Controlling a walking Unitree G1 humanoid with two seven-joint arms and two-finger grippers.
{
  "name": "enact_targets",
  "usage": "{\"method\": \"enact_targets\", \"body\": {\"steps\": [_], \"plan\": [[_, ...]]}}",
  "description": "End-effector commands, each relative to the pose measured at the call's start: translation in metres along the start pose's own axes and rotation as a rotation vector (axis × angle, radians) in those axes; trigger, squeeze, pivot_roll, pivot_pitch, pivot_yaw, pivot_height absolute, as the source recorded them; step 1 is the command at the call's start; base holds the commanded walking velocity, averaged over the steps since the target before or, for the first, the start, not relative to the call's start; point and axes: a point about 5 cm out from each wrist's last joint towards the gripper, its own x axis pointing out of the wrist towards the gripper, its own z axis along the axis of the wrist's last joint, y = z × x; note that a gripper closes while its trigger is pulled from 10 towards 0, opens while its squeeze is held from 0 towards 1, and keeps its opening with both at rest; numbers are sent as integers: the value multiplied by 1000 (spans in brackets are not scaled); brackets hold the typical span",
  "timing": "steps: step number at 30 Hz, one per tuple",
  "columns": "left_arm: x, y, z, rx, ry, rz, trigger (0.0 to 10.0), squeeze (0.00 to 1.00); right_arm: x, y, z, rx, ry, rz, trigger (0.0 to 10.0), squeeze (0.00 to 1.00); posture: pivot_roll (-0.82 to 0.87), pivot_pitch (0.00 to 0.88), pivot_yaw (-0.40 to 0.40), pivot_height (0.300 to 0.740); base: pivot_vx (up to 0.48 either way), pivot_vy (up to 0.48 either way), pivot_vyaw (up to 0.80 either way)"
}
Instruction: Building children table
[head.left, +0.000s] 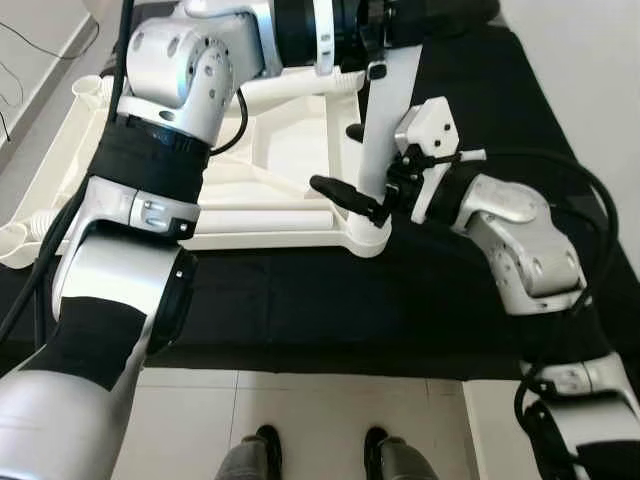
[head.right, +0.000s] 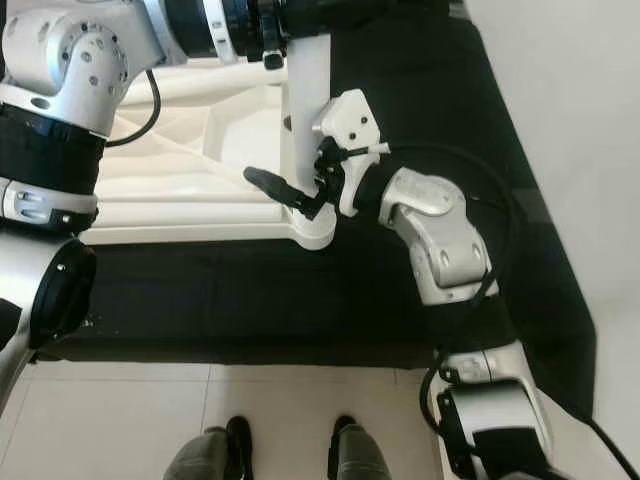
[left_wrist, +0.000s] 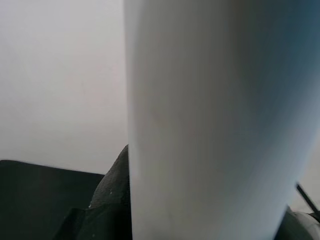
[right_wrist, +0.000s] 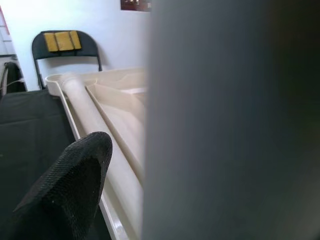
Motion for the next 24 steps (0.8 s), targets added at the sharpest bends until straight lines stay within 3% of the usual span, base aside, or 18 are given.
{"method": "enact_targets", "body": {"steps": [1, 8, 13, 14, 15, 16, 17, 24], "plan": [[5, -4, -2, -38, -14, -47, 0, 0, 12, 7, -4, 7, 6, 68, 10000, 0, 57, 277, 57, 740, 0, 0, 0], [9, -7, 0, -48, -24, -61, 0, 0, 28, -5, 2, 86, -53, 277, 10000, 0, 75, 291, 55, 740, 0, 0, 0], [10, -8, 0, -55, -29, -67, 0, 0, 36, -11, 9, 145, -103, 359, 10000, 0, 83, 294, 56, 740, 0, 0, 0], [10, -8, 1, -56, -29, -68, 0, 0, 38, -11, 10, 160, -111, 382, 9137, 0, 83, 294, 56, 740, 0, 0, 0], [10, -8, 0, -58, -29, -69, 0, 0, 38, -10, 10, 168, -112, 408, 6000, 0, 86, 294, 56, 740, 0, 0, 0], [10, -8, 0, -59, -29, -70, 0, 0, 39, -10, 10, 172, -112, 426, 6000, 0, 86, 294, 56, 740, 0, 0, 0], [11, -9, 0, -60, -30, -72, 0, 0, 39, -8, 9, 172, -106, 460, 0, 0, 90, 294, 56, 740, 0, 0, 0], [13, -10, 0, -62, -33, -78, 0, 0, 41, -3, 6, 154, -92, 541, 0, 0, 92, 293, 57, 740, 0, 0, 0]]}}
